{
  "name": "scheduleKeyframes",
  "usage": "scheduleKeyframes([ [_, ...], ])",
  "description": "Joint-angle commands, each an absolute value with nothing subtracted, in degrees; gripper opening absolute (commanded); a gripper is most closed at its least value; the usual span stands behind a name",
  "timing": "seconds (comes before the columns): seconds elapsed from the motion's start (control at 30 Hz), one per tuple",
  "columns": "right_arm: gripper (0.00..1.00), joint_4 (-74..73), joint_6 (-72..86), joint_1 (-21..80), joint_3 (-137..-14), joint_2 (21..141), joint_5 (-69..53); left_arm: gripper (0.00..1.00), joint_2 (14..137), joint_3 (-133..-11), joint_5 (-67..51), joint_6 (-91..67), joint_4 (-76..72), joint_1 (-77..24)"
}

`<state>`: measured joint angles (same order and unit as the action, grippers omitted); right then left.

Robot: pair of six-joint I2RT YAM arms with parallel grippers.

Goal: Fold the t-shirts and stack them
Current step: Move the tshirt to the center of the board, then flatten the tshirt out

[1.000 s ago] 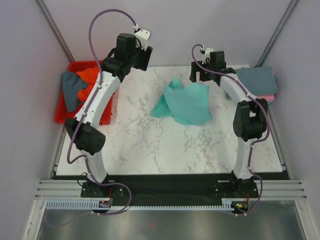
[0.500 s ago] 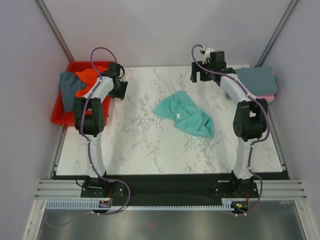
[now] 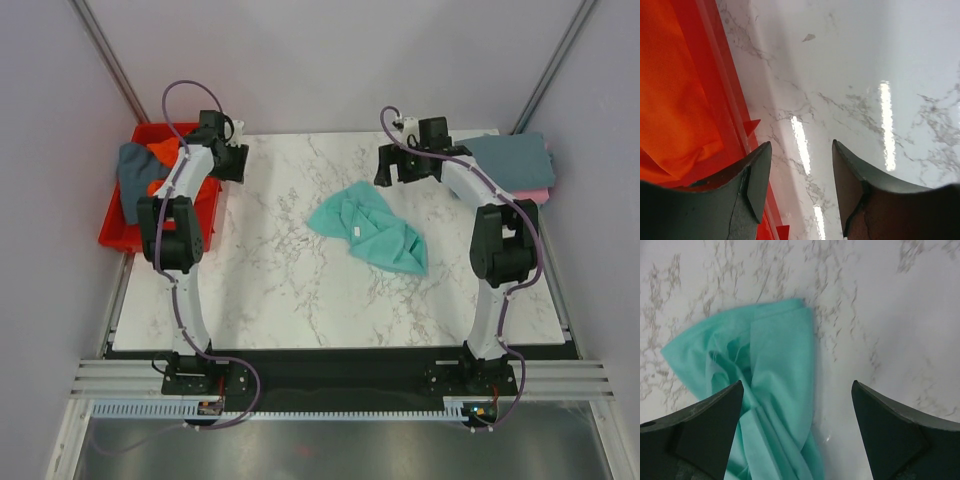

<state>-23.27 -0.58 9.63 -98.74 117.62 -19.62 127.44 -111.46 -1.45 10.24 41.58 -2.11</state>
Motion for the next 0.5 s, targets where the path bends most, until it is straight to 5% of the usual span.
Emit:
scheduleKeyframes([
  [0.0,0.97,-29.78,-3.68,9.84,-94.23,113.91,-28.37,0.61,118.23,-115.57,-11.24,10.11,42.54,-5.96],
  [0.47,0.93,-33.05,-10.02,17.22,-92.1,110.12,-31.91,0.61,107.68,-103.89,-6.33,6.33,43.07,-17.23],
])
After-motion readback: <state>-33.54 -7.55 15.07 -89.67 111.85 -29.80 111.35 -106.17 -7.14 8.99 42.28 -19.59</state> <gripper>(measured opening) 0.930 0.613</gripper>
